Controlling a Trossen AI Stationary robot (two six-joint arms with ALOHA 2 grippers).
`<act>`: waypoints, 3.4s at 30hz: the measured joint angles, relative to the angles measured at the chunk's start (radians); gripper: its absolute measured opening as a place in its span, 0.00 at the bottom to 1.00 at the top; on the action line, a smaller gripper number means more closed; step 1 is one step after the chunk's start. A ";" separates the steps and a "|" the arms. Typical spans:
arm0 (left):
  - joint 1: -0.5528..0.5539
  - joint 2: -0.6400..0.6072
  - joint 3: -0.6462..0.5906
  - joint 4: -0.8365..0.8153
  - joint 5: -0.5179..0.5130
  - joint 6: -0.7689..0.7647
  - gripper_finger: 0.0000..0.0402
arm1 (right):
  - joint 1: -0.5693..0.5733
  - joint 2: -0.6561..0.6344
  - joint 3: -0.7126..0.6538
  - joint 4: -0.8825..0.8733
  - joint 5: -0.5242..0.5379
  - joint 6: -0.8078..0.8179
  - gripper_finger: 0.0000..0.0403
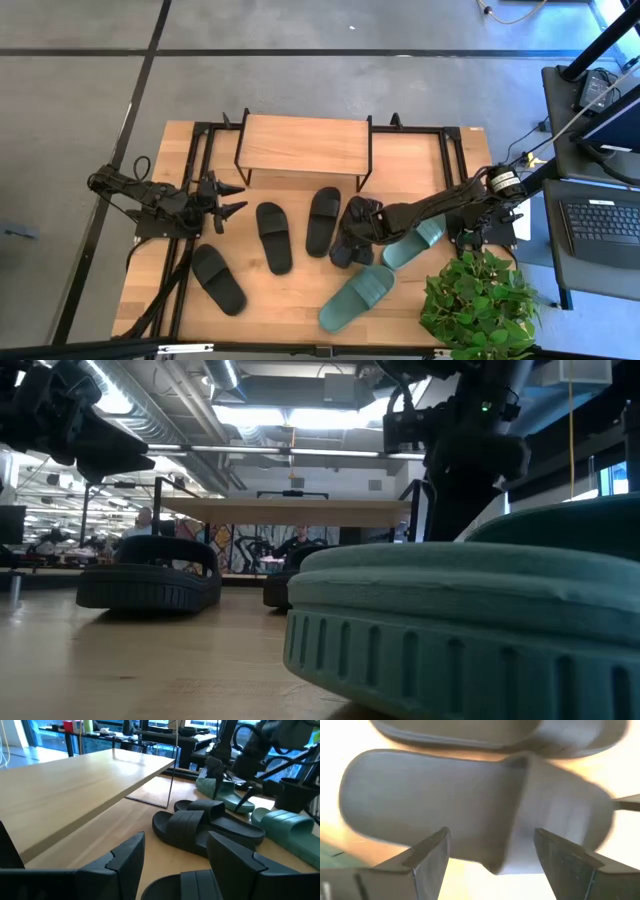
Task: Pick and place slides into the shelf
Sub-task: Put the black slide on the shelf
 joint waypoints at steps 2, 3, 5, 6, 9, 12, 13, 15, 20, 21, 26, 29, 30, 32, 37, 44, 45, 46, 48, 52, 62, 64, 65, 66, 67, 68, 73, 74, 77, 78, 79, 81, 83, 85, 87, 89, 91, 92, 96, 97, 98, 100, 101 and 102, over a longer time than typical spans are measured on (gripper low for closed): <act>0.000 0.000 0.000 0.000 0.000 0.002 0.51 | -0.001 0.000 0.005 -0.014 0.032 -0.011 0.71; 0.000 0.000 0.000 0.000 0.000 0.001 0.51 | -0.001 0.000 0.005 -0.014 0.045 -0.015 0.71; 0.000 0.000 0.000 0.000 0.000 0.000 0.51 | -0.001 0.000 0.006 -0.016 0.073 -0.023 0.71; 0.000 0.000 0.000 0.000 0.000 0.000 0.51 | 0.000 0.000 0.006 -0.016 0.088 -0.029 0.71; 0.000 0.000 0.000 0.000 0.000 0.000 0.51 | 0.000 0.000 0.006 -0.022 0.142 -0.030 0.71; 0.000 0.000 0.000 0.000 0.000 0.000 0.51 | -0.001 0.000 0.006 -0.039 0.176 -0.032 0.71; 0.000 0.000 0.000 0.000 0.000 0.000 0.51 | -0.001 0.000 0.006 -0.040 0.181 -0.034 0.71; 0.000 0.000 0.000 0.000 0.000 -0.001 0.51 | 0.000 0.000 0.006 -0.039 0.183 -0.036 0.71; 0.000 0.000 0.000 0.000 0.000 -0.001 0.51 | 0.017 0.000 0.006 -0.030 0.183 -0.004 0.71; 0.000 0.000 0.000 0.000 0.000 -0.001 0.51 | 0.024 0.000 0.006 -0.022 0.183 -0.001 0.71; 0.000 0.000 0.000 0.000 0.000 -0.001 0.51 | 0.046 0.001 0.006 -0.021 0.186 0.001 0.71; 0.000 0.000 0.000 0.000 0.000 -0.001 0.51 | 0.046 0.025 0.008 -0.023 0.191 0.021 0.71; 0.000 0.000 0.000 0.000 0.000 -0.001 0.51 | 0.046 0.037 0.007 -0.021 0.193 0.021 0.71; 0.000 0.000 0.000 0.000 0.000 -0.001 0.51 | 0.046 0.058 0.007 -0.028 0.208 0.021 0.71; 0.000 0.000 0.000 0.000 0.000 -0.002 0.51 | 0.046 0.102 0.007 -0.054 0.228 0.077 0.71; 0.000 0.000 0.000 0.000 0.000 -0.002 0.51 | 0.045 0.112 0.007 -0.065 0.232 0.146 0.71; 0.000 0.000 0.000 0.000 0.000 -0.002 0.51 | 0.045 0.112 0.007 -0.065 0.231 0.142 0.71; 0.000 0.000 0.000 0.000 0.000 -0.001 0.51 | 0.045 0.112 0.007 -0.065 0.230 0.133 0.71; 0.000 0.000 0.000 0.000 0.000 -0.001 0.51 | 0.045 0.112 0.007 -0.065 0.229 0.124 0.71; 0.000 0.000 0.000 0.000 0.000 -0.001 0.51 | 0.045 0.112 0.007 -0.065 0.228 0.106 0.71; 0.000 0.000 0.000 0.000 0.000 -0.001 0.51 | 0.045 0.112 0.007 -0.052 0.227 0.100 0.71; 0.000 0.000 0.000 0.000 0.000 -0.001 0.51 | 0.045 0.112 0.007 -0.051 0.227 0.094 0.71; 0.000 0.000 0.000 0.000 0.000 -0.001 0.51 | 0.045 0.112 0.007 -0.052 0.227 0.094 0.71; 0.000 0.000 0.000 0.000 0.000 -0.001 0.51 | 0.045 0.112 0.007 -0.051 0.227 0.094 0.71; 0.000 0.000 0.000 0.000 0.000 -0.001 0.51 | 0.045 0.112 0.007 -0.051 0.227 0.097 0.71; 0.000 0.000 0.000 0.000 0.000 -0.001 0.51 | 0.045 0.112 0.007 -0.051 0.227 0.097 0.70; 0.000 0.000 0.000 0.000 0.000 -0.001 0.51 | 0.045 0.111 0.007 -0.051 0.228 0.098 0.60; 0.000 0.000 0.000 0.000 0.000 -0.001 0.51 | 0.045 0.111 0.007 -0.051 0.228 0.098 0.58; 0.000 0.000 0.000 0.000 0.000 -0.001 0.51 | 0.045 0.111 0.007 -0.051 0.228 0.098 0.49; 0.000 0.000 0.000 0.000 0.000 -0.001 0.51 | 0.045 0.111 0.007 -0.051 0.228 0.098 0.46; 0.000 0.000 0.000 0.000 0.000 -0.001 0.51 | 0.045 0.111 0.007 -0.051 0.228 0.098 0.43; 0.000 0.000 0.000 0.000 0.000 -0.001 0.51 | 0.045 0.111 0.007 -0.051 0.229 0.098 0.37; 0.000 0.000 0.000 0.000 0.000 -0.001 0.51 | 0.045 0.110 0.007 -0.051 0.229 0.098 0.31; 0.000 0.000 0.000 0.000 0.000 0.000 0.51 | 0.045 0.110 0.007 -0.051 0.230 0.098 0.26; 0.000 0.000 0.000 0.000 0.000 0.000 0.51 | 0.045 0.110 0.007 -0.051 0.232 0.098 0.22; 0.000 0.000 0.000 0.000 0.000 0.000 0.51 | 0.045 0.110 0.007 -0.051 0.232 0.098 0.18; 0.000 0.000 0.000 0.000 0.000 0.000 0.51 | 0.045 0.110 0.007 -0.051 0.232 0.098 0.14; 0.000 0.000 0.000 0.000 0.000 0.000 0.51 | 0.045 0.110 0.007 -0.052 0.232 0.098 0.11; 0.000 0.000 0.000 0.000 0.000 0.000 0.51 | 0.046 0.110 0.041 -0.101 0.229 0.072 0.03; 0.000 0.000 0.000 0.000 0.000 0.000 0.51 | 0.048 0.110 0.062 -0.119 0.221 0.049 0.03; 0.000 0.000 0.000 0.000 0.000 0.000 0.51 | 0.050 0.110 0.086 -0.140 0.215 0.033 0.03; 0.000 0.000 0.000 0.000 0.000 0.000 0.51 | 0.053 0.110 0.145 -0.203 0.213 -0.006 0.04; 0.000 0.000 0.000 0.000 0.000 0.000 0.51 | 0.053 0.111 0.179 -0.233 0.211 -0.019 0.05; 0.000 0.000 0.000 0.000 0.000 -0.001 0.51 | 0.052 0.111 0.215 -0.263 0.211 -0.036 0.05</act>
